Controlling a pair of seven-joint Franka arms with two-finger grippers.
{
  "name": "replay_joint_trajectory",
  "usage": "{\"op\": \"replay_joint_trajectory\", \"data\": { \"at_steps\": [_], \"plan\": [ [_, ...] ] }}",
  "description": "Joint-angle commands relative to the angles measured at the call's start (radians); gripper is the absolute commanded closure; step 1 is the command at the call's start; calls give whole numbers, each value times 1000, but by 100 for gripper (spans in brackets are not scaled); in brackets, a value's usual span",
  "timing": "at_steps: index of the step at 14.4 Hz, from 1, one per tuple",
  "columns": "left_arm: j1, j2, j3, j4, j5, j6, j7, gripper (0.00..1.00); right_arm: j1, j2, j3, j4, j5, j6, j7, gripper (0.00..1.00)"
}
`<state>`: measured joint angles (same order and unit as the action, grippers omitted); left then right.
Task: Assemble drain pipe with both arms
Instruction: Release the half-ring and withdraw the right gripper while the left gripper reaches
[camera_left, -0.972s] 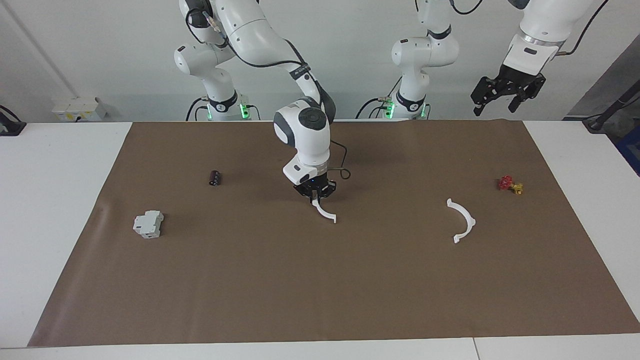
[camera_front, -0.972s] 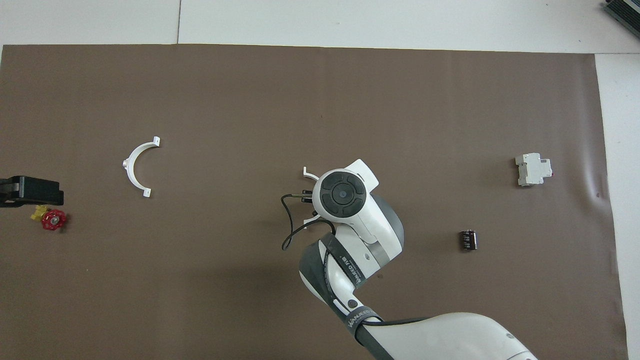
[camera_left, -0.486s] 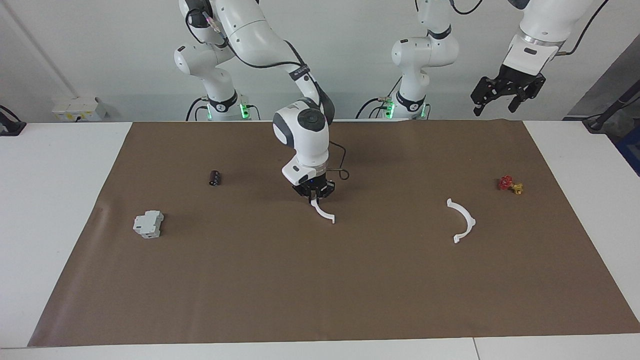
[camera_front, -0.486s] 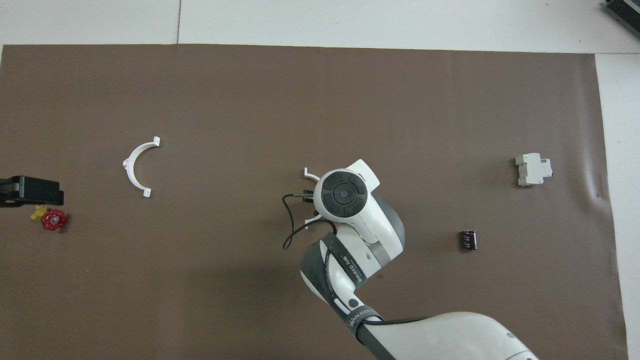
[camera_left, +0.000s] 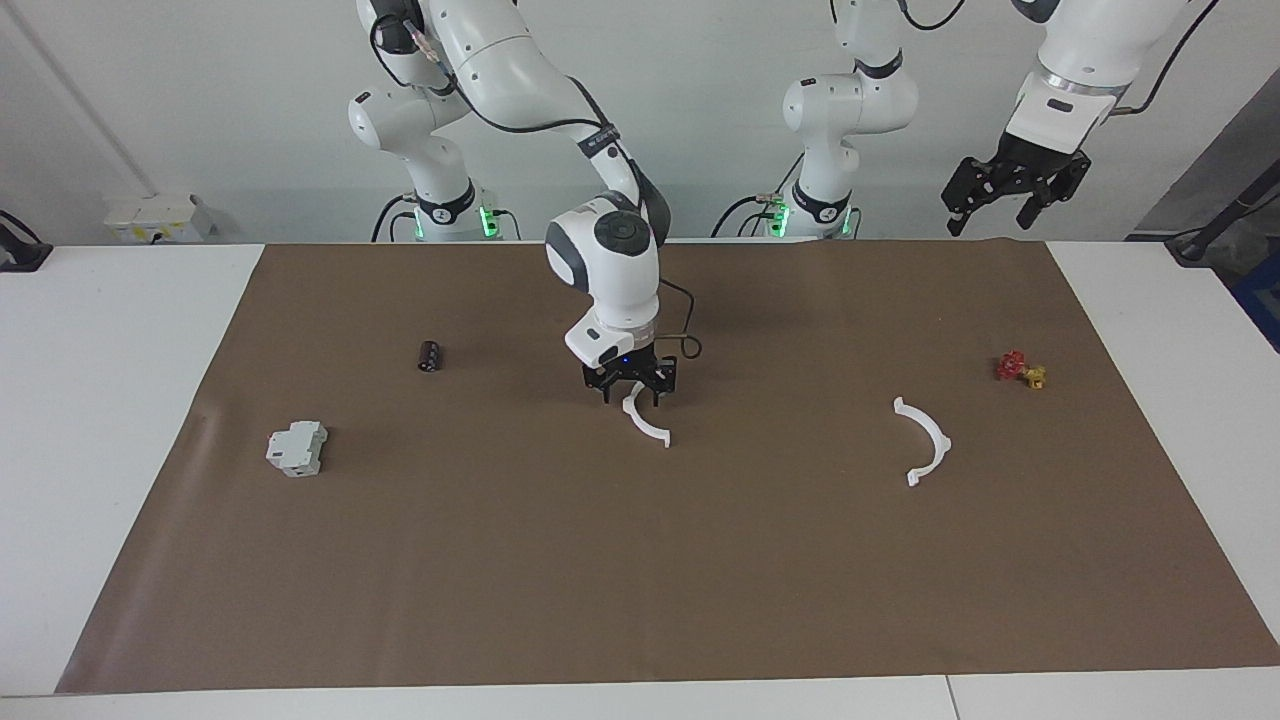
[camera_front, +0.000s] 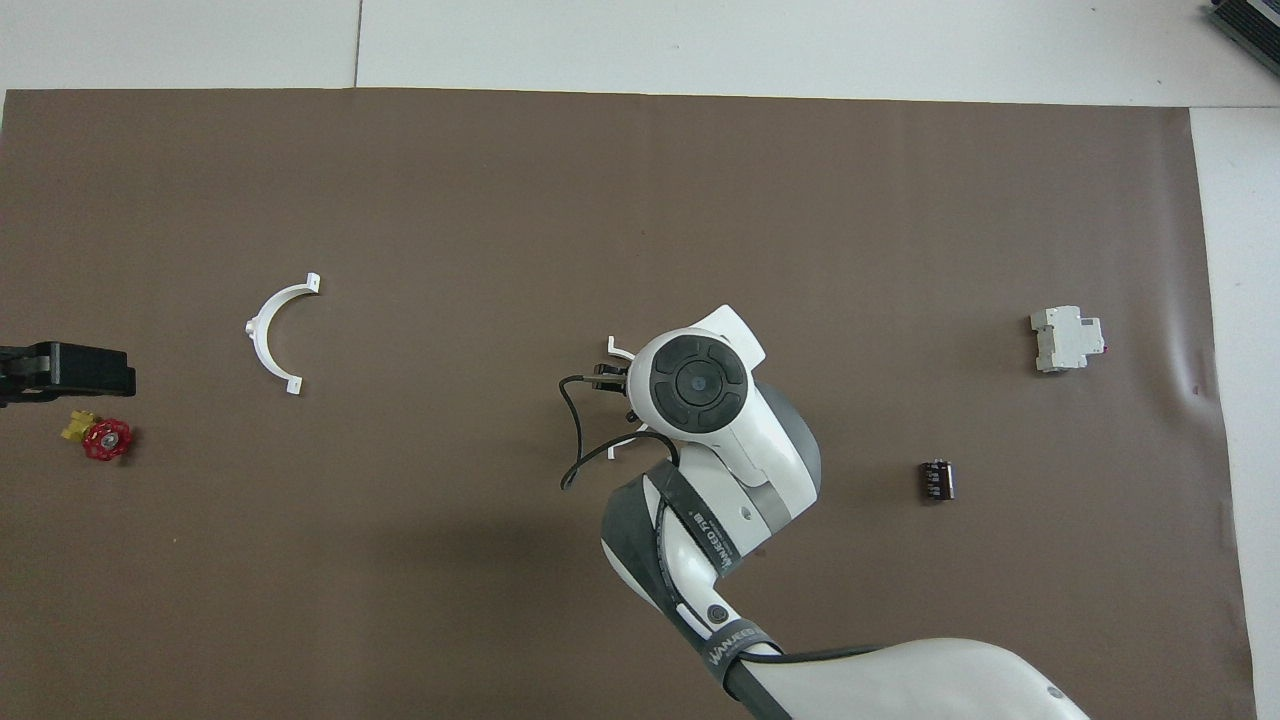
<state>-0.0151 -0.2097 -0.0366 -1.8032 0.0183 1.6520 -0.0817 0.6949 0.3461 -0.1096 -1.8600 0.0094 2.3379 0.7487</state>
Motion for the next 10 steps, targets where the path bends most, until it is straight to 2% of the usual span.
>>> {"op": "replay_joint_trajectory", "data": {
  "at_steps": [1,4,7,10],
  "plan": [
    [17,-54,-2,-143,-15,133,-7,0,-78,-148,2,-18,-26,-112,-69,0],
    [18,-45,1,-266,-15,320,-12,0,-194,-241,2,1,-26,-234,-225,0],
    [20,-5,1,-384,-15,541,-35,0,-334,-294,2,62,-25,-374,-421,0],
    [23,102,3,-397,-15,645,-39,0,-464,-349,2,94,-23,-515,-578,0]
  ]
}}
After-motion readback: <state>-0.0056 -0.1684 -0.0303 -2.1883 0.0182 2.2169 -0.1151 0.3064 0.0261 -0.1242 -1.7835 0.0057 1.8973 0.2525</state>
